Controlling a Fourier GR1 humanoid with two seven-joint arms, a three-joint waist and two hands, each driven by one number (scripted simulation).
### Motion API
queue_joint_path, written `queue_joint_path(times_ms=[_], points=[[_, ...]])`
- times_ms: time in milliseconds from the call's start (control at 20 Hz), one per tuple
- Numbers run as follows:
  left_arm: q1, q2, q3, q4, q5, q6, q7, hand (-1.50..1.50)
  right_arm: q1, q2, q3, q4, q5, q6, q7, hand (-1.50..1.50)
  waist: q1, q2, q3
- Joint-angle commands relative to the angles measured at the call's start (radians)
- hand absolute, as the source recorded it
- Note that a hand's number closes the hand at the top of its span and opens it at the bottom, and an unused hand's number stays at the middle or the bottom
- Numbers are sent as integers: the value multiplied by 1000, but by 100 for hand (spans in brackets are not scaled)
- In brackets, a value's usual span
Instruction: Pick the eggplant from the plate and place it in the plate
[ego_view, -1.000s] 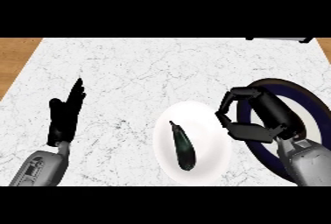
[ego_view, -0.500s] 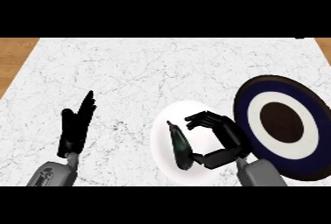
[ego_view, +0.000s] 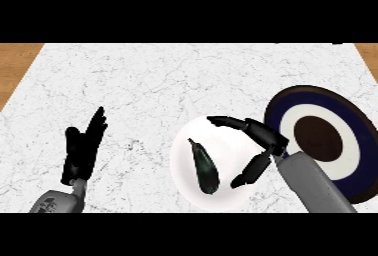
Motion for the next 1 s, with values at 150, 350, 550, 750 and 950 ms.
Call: queue_joint_path(times_ms=[150, 350, 550, 750, 950], points=[[80, 10, 23, -14, 18, -38, -47, 0, -217, -20, 57, 89, 126, 104, 102, -150, 2, -2, -1], [51, -34, -36, -64, -53, 30, 28, 0, -265, -20, 107, 126, 147, 248, 143, -150, -10, -4, -1], [63, -27, 10, -60, -45, 16, 1, 0, -283, 22, 127, 162, 196, 306, 155, -150, -14, -3, -1], [6, -17, 72, 28, -26, -51, -12, 0, -280, 100, 132, 204, 282, 284, 170, -150, -19, -2, -1], [58, -83, 19, -65, -100, 13, 30, 0, -262, 123, 99, 227, 344, 292, 140, -150, -19, -3, -1]])
